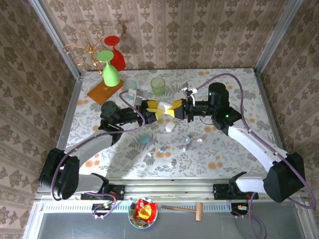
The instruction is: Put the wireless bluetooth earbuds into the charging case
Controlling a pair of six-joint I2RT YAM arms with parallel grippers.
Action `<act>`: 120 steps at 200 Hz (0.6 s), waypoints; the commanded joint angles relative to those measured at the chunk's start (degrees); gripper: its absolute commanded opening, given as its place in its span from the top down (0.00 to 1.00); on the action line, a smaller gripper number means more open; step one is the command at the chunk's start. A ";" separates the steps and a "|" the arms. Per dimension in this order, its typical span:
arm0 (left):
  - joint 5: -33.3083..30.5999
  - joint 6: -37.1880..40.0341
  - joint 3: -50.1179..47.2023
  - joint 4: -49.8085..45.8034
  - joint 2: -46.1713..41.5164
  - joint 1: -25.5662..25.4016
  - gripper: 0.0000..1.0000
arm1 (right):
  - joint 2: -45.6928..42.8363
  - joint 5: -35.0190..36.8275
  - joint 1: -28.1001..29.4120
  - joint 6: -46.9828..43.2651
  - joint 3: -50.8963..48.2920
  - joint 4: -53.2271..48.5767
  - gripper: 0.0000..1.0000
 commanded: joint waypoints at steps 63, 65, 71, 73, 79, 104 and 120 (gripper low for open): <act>2.41 10.41 -0.27 -10.89 -4.36 0.62 0.56 | -0.41 1.72 0.49 -14.26 7.77 -20.26 0.94; 2.44 10.38 -0.26 -10.97 -4.39 0.58 0.56 | -0.45 1.58 0.51 -14.26 7.85 -20.29 0.94; 2.50 10.46 -0.17 -11.08 -4.45 0.54 0.56 | -0.19 1.12 0.67 -14.46 8.04 -20.61 0.94; 2.55 10.50 -0.17 -11.09 -4.48 0.49 0.56 | -0.08 1.01 0.73 -14.55 8.20 -20.81 0.94; 2.55 10.58 -0.13 -11.09 -4.49 0.38 0.56 | 0.10 0.64 0.85 -14.91 8.39 -21.24 0.94; 2.51 11.27 -0.02 -11.75 -4.58 -0.15 0.57 | 1.03 0.35 1.56 -15.62 9.01 -22.05 0.94; 2.70 12.12 0.00 -12.22 -4.66 -0.50 0.59 | 1.52 0.25 1.96 -15.49 9.28 -21.88 0.94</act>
